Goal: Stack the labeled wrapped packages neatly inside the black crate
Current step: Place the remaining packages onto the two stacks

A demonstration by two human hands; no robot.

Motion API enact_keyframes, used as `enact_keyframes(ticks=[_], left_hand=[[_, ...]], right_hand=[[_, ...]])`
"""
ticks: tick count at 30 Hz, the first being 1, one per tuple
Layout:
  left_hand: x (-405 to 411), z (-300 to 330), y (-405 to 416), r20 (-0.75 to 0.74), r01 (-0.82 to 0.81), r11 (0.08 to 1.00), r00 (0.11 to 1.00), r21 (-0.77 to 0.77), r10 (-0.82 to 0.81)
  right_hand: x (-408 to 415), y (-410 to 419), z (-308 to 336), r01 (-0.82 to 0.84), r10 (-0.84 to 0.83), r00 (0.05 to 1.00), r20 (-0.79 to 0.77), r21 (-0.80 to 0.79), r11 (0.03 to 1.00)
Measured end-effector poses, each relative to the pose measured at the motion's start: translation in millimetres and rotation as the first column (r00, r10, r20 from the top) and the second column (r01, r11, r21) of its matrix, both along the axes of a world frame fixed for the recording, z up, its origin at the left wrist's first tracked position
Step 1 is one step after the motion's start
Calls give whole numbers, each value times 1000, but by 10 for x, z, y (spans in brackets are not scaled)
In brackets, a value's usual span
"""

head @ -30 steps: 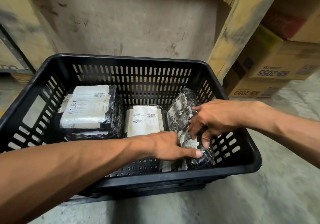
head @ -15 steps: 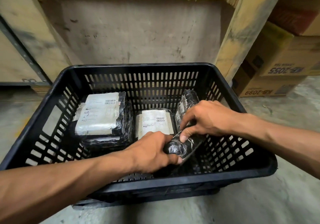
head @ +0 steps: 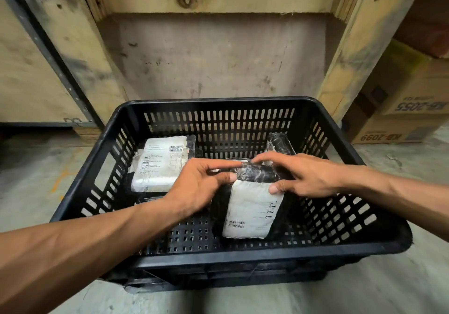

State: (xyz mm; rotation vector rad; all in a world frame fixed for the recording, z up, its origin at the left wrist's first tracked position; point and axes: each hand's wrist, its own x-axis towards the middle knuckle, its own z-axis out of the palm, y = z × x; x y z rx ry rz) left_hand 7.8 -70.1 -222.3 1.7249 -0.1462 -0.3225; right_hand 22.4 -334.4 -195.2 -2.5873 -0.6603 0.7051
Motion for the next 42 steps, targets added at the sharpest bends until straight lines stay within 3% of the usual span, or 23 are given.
enact_keyframes(ticks=[6,13,16,17,21,25,29,32,35,40,42], left_hand=[[4,57,110,100,-20,995,995,-100,30],[92,118,196,128,92,983,989,-159,-72],[153,158,227,135,64,983,990,-170,-41],[180,174,245,137,41,982,990,-187,-16],[248,252,338,104,-41,981,993,-191,62],[287,361,364,111,-3,993,994,-119,17],[307,396,391,116,67,994,992,-91,-57],[346,430,478,173,137,986,973,97,-152],[374,435,551,273,130,964,943,233,-193],[382,385,590,287,-3,984,957,177,-48],[413,372,549,258,-19,999,966,29,11]], right_hand=[[14,-57,102,173,-175,984,-26,360,917],[164,103,275,316,-369,928,-53,637,703],[208,144,232,345,-392,914,-107,712,611],[204,141,215,351,-365,921,-138,704,618],[114,161,177,199,-164,980,-113,566,800],[101,231,194,176,-119,984,-134,599,781],[46,289,139,228,-150,974,-172,699,678],[10,286,66,260,-211,964,-164,759,596],[-5,287,63,342,-266,933,-243,828,445],[26,362,24,406,-382,864,-328,903,143],[28,397,-43,449,-317,851,-419,893,26]])
